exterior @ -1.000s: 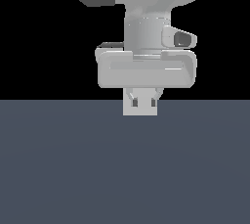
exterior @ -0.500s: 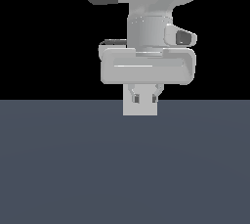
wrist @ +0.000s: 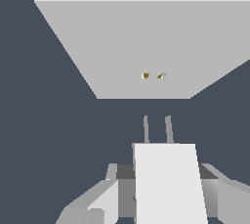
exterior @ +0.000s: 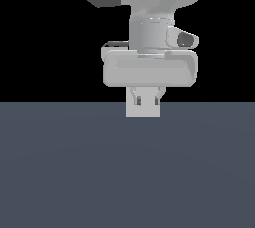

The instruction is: Plug the charger into the wall socket.

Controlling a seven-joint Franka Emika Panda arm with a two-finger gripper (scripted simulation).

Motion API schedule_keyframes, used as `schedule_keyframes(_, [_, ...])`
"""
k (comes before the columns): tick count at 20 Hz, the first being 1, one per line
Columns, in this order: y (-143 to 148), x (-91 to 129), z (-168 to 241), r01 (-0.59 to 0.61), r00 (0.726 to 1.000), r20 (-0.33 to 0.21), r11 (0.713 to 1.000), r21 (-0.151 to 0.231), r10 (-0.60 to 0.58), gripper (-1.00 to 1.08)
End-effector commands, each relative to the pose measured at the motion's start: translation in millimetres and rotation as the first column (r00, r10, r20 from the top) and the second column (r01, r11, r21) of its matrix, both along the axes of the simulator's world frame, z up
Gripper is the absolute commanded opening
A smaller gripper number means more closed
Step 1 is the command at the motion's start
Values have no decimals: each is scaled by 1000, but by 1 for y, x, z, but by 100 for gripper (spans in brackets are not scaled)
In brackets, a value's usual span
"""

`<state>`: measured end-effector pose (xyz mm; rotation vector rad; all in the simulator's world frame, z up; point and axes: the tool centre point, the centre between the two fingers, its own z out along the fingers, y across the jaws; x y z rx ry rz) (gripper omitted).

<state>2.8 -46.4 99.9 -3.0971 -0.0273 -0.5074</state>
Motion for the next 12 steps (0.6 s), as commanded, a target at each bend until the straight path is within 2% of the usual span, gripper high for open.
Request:
schedule_keyframes(1, [0, 5, 0, 0, 1000, 0, 1000, 0, 0, -100])
schedule_keyframes(12, [1, 41, 0, 0, 1000, 0, 1000, 0, 0, -100])
